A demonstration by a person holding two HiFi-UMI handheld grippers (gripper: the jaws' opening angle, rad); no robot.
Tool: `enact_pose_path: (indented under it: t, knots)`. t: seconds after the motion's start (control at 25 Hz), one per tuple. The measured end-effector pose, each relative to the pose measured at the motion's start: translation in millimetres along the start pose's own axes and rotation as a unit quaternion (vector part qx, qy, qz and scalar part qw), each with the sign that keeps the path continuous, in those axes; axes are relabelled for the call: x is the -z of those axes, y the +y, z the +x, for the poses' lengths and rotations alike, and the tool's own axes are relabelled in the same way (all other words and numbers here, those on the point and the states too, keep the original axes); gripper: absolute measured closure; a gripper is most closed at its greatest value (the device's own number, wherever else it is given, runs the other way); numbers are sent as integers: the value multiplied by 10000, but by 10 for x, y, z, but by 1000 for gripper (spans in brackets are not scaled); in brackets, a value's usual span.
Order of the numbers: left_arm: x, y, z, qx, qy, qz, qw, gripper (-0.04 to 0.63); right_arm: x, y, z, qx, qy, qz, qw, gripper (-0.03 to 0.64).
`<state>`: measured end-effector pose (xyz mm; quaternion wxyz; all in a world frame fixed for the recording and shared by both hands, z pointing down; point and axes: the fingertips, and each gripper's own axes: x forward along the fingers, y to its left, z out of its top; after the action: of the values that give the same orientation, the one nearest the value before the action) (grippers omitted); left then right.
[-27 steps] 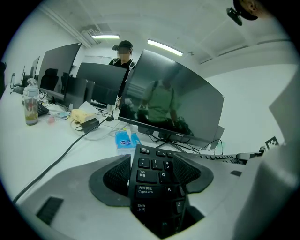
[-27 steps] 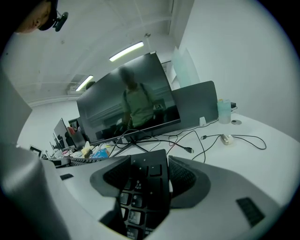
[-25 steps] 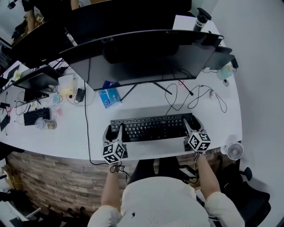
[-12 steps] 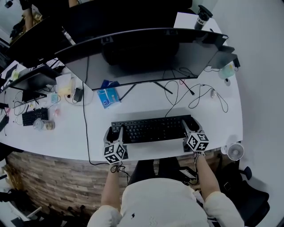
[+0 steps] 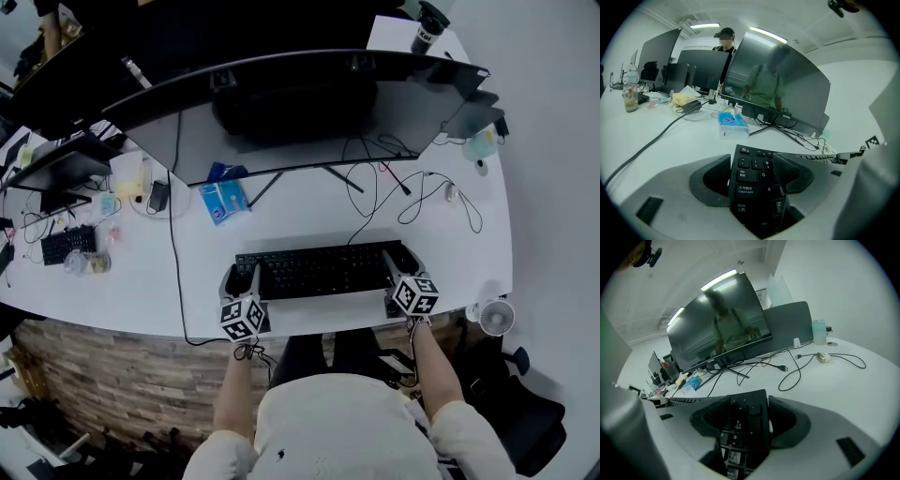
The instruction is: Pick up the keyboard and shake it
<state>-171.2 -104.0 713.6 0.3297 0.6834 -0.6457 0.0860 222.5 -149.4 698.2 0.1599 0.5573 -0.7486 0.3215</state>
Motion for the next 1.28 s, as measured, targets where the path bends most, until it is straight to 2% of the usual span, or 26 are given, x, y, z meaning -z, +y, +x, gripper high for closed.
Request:
enact_pose_path:
  t: [1.28]
  knots:
    - [226,67,298,-50,389,-121,9992,321,173,-168,270,138,376,89,9992,370]
